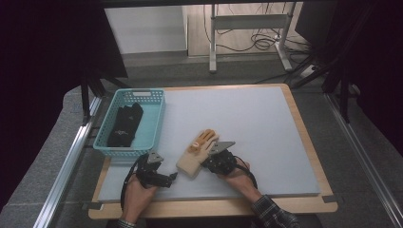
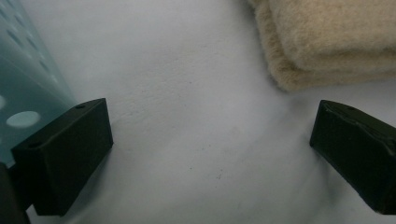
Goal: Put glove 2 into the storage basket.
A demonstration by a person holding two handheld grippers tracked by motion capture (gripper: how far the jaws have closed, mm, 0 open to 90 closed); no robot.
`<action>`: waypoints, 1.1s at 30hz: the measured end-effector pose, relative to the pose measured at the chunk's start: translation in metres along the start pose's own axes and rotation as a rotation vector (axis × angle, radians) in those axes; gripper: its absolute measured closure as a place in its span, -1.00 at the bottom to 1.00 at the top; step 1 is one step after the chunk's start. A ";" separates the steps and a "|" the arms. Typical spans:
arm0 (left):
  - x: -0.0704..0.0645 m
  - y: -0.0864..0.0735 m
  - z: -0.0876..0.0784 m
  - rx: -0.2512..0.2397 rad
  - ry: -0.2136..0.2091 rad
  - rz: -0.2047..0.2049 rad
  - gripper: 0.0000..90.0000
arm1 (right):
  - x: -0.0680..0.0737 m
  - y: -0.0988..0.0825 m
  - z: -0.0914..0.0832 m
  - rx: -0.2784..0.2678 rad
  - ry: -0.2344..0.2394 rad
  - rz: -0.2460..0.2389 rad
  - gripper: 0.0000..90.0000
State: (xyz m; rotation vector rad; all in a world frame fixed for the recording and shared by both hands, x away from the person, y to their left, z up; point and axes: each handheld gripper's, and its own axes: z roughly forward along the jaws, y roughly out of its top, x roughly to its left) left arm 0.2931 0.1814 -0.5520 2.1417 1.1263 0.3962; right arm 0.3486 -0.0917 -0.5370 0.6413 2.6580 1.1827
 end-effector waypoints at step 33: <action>0.001 0.000 0.000 -0.002 -0.006 -0.009 -1.00 | -0.085 -0.088 -0.112 0.008 -0.341 0.222 -0.72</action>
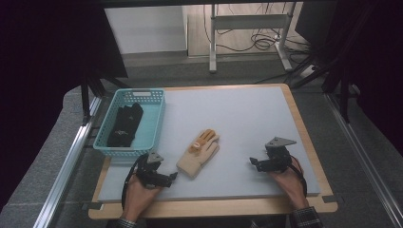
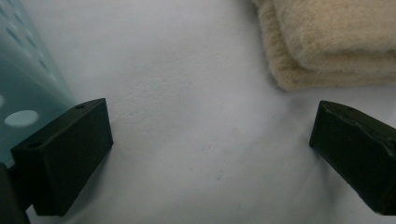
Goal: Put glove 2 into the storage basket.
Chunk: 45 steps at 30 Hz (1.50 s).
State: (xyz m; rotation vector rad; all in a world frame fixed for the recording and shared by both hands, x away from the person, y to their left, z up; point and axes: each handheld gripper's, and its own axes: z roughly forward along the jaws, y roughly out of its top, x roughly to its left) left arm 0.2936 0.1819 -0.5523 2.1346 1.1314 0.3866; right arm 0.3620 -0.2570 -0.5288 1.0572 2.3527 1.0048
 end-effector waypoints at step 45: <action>-0.033 0.092 0.046 0.082 -0.139 0.029 -1.00 | 0.000 -0.002 0.003 0.023 -0.017 0.000 -0.79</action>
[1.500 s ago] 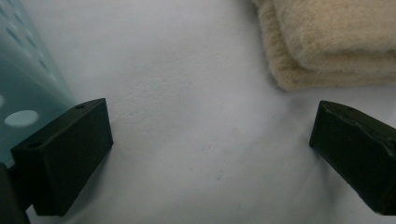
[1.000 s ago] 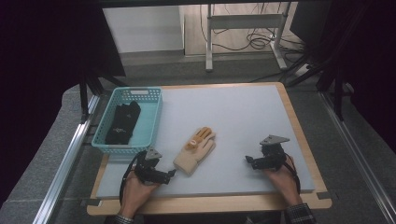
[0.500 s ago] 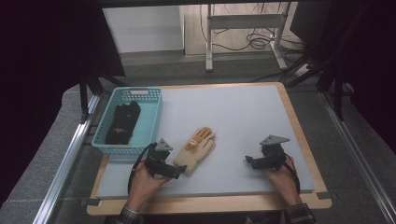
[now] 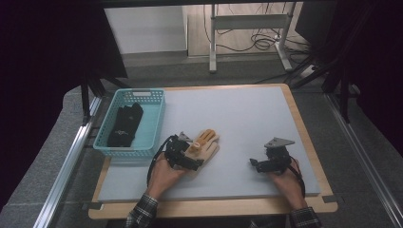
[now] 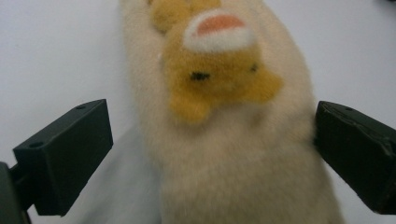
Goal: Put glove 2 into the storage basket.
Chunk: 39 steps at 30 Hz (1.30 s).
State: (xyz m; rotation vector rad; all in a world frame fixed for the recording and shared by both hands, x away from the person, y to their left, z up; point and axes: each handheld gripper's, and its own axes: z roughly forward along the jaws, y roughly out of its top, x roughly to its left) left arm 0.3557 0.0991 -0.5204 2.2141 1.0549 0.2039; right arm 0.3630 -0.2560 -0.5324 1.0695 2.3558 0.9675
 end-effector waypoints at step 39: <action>-0.024 0.017 0.017 0.122 0.065 0.082 0.03 | 0.000 0.000 0.000 0.000 0.000 -0.001 -0.79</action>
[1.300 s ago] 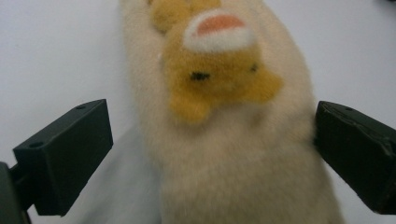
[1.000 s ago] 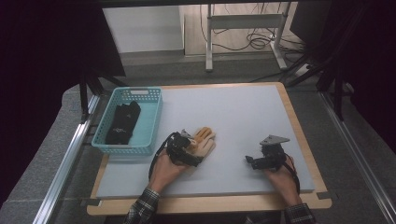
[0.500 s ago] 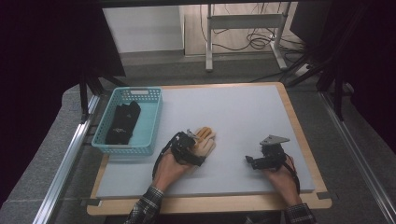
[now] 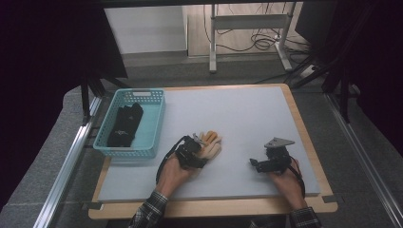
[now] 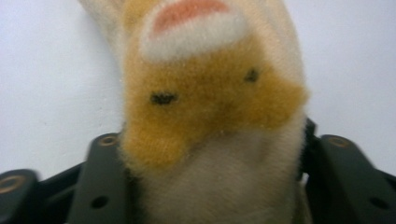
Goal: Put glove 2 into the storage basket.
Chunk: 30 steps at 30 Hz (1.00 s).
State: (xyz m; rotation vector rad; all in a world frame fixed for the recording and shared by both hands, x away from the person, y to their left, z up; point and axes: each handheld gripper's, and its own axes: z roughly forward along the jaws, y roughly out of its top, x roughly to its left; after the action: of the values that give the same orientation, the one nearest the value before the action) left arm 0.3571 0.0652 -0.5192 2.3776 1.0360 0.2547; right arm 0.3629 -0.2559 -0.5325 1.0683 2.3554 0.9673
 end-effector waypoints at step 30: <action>0.046 0.021 -0.061 -0.087 0.035 -0.086 0.29 | 0.000 0.000 0.000 0.001 0.001 0.000 -0.79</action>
State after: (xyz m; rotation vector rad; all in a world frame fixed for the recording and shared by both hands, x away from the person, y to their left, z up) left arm 0.3787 0.1107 -0.4580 2.2528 1.1175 0.3039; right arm 0.3629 -0.2561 -0.5324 1.0690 2.3564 0.9667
